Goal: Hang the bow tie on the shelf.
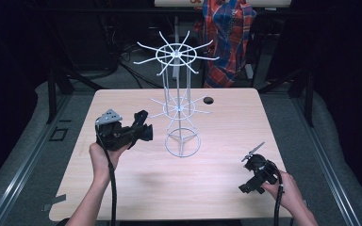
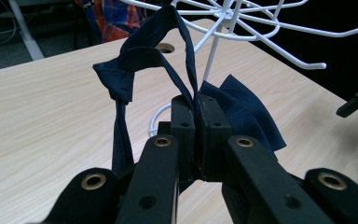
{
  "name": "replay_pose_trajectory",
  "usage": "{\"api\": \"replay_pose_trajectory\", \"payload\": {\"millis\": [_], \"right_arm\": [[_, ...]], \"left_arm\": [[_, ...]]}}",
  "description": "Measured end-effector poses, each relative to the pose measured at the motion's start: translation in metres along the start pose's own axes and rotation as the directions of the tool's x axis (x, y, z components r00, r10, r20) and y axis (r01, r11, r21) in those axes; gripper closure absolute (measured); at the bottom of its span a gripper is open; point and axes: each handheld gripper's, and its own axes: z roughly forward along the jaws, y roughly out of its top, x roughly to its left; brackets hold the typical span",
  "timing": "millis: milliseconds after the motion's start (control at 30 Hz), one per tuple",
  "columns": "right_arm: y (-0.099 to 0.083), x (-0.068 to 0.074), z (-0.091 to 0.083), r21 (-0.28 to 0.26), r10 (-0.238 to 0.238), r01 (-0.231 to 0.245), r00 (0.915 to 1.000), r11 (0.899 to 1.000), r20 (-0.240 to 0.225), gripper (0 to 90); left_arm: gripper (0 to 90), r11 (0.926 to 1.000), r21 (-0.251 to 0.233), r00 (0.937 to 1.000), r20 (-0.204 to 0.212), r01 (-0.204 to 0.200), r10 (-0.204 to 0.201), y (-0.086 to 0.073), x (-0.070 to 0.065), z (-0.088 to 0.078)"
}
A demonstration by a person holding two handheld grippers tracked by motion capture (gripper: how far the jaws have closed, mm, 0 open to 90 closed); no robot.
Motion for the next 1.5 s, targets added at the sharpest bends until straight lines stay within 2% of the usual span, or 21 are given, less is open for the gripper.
{"api": "replay_pose_trajectory", "payload": {"millis": [300, 467, 1000, 1033, 1067, 1233, 1267, 1333, 1500], "right_arm": [[0.0, 0.0, 0.0, -0.003, -0.004, 0.004, 1.0, 1.0, -0.002, 6.6], [-0.001, 0.0, 0.0, -0.014, 0.009, -0.01, 0.9999, 1.0, -0.007, 6.6], [-0.001, -0.001, -0.001, -0.002, -0.002, 0.002, 1.0, 1.0, -0.002, 6.6], [-0.002, 0.001, 0.001, -0.024, 0.021, -0.021, 0.9998, 1.0, 0.005, 6.6], [-0.001, -0.001, -0.001, 0.0, -0.002, 0.002, 1.0, 1.0, -0.004, 6.6], [-0.001, -0.001, 0.0, 0.001, -0.001, 0.001, 1.0, 1.0, -0.003, 6.6], [-0.002, 0.001, 0.001, -0.023, 0.023, -0.023, 0.9997, 0.999, 0.004, 6.6], [-0.001, -0.002, -0.001, 0.005, -0.005, 0.005, 1.0, 1.0, 0.002, 6.6], [-0.001, 0.0, 0.001, -0.005, 0.005, -0.005, 1.0, 1.0, -0.006, 6.6]], "left_arm": [[86.3, 0.9997, 0.021, 0.9998, 0.019, -0.011, 0.011, 0.0, -0.003, 0.007], [86.3, 0.9992, 0.036, 0.9995, 0.026, -0.018, 0.017, 0.0, -0.005, 0.013], [86.4, 0.9965, 0.065, 0.9978, 0.043, -0.053, 0.05, 0.002, -0.011, 0.031], [86.4, 0.9965, 0.065, 0.9977, 0.046, -0.053, 0.05, 0.002, -0.011, 0.032], [86.4, 0.9969, 0.06, 0.9978, 0.046, -0.051, 0.049, 0.002, -0.011, 0.034], [86.4, 0.9967, 0.062, 0.9973, 0.054, -0.053, 0.05, 0.004, -0.012, 0.041], [86.4, 0.9966, 0.063, 0.9972, 0.056, -0.053, 0.05, 0.005, -0.012, 0.041], [86.4, 0.9962, 0.067, 0.9969, 0.059, -0.056, 0.052, 0.005, -0.012, 0.044], [86.3, 0.9959, 0.074, 0.9966, 0.068, -0.051, 0.046, 0.004, -0.012, 0.052]]}}
